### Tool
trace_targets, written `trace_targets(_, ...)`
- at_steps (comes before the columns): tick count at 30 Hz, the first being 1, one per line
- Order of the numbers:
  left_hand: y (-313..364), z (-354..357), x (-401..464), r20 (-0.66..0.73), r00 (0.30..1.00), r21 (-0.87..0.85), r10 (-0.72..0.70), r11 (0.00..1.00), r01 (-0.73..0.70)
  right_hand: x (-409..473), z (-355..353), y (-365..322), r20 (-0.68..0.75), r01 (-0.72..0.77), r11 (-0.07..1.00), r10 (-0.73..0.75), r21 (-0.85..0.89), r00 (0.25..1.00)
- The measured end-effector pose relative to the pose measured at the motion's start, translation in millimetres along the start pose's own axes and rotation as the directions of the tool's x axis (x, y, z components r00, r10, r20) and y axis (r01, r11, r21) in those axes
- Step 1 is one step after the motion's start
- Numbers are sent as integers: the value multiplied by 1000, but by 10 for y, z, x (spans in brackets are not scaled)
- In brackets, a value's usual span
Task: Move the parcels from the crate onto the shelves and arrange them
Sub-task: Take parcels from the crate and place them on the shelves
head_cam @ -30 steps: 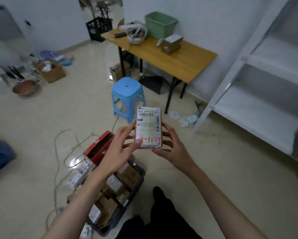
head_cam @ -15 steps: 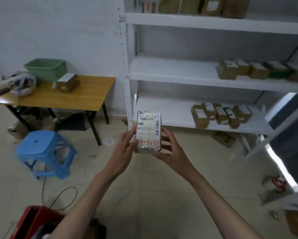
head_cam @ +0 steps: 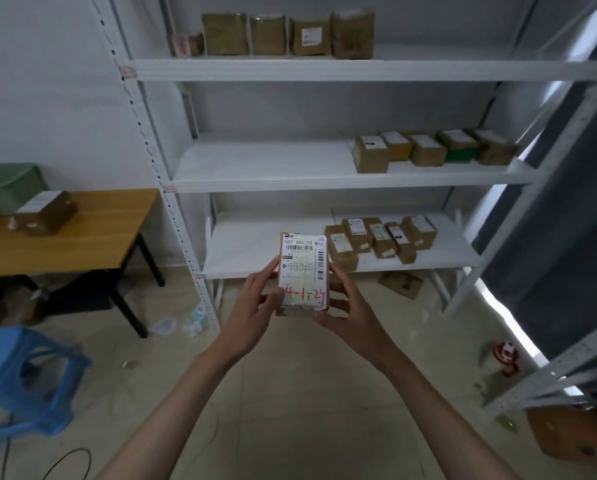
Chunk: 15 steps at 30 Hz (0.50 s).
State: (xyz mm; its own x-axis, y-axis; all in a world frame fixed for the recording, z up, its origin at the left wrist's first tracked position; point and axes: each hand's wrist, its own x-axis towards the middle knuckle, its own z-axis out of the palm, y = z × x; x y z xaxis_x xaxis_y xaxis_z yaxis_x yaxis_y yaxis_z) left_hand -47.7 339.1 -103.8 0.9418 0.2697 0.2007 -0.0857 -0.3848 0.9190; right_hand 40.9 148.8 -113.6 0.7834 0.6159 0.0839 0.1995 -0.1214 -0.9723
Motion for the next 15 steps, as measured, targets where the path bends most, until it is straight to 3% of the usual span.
trace_targets(8,-29,535,368,49,999,-40,-22,999,24,72,-562,258,-44,-49,999,48,-18,998)
trace_targets(15,-401,657,593,84,993,-34,-83,996,86,247,-581,527,-51,-119,993,118,-27,992)
